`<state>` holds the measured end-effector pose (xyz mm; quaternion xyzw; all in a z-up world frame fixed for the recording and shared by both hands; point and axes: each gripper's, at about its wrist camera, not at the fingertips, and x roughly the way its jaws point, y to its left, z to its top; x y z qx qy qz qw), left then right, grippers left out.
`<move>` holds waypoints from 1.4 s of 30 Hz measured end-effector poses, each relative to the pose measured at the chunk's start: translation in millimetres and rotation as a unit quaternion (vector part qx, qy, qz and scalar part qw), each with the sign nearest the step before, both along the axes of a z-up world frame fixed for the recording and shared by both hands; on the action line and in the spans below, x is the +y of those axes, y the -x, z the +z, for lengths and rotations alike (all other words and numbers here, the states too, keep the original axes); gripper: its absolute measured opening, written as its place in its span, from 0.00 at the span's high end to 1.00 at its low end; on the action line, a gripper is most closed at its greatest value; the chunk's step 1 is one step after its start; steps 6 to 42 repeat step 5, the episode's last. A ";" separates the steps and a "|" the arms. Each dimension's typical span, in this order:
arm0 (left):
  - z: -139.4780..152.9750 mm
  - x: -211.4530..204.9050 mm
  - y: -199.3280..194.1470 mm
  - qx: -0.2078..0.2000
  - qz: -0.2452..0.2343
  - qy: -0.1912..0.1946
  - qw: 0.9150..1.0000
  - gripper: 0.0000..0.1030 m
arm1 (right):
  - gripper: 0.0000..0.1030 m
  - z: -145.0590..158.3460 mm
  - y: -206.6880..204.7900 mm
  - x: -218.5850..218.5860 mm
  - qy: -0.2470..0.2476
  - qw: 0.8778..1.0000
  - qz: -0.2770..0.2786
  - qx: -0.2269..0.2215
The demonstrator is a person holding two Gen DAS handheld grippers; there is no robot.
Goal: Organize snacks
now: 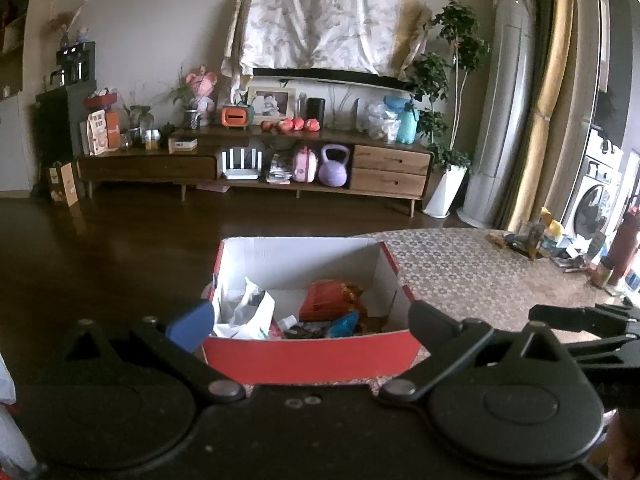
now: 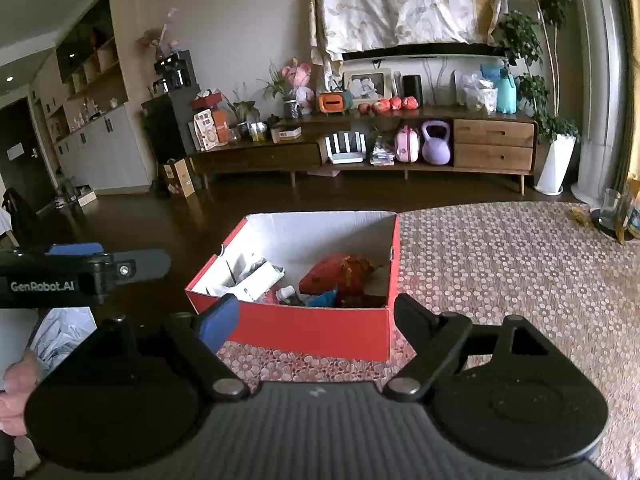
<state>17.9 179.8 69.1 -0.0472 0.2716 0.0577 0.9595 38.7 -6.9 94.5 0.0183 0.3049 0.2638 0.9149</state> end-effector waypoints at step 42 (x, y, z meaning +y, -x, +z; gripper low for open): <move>-4.7 -3.2 -4.7 0.007 -0.002 0.000 1.000 0.00 | 0.18 -4.7 -3.7 -4.4 -0.002 1.000 -0.007 0.006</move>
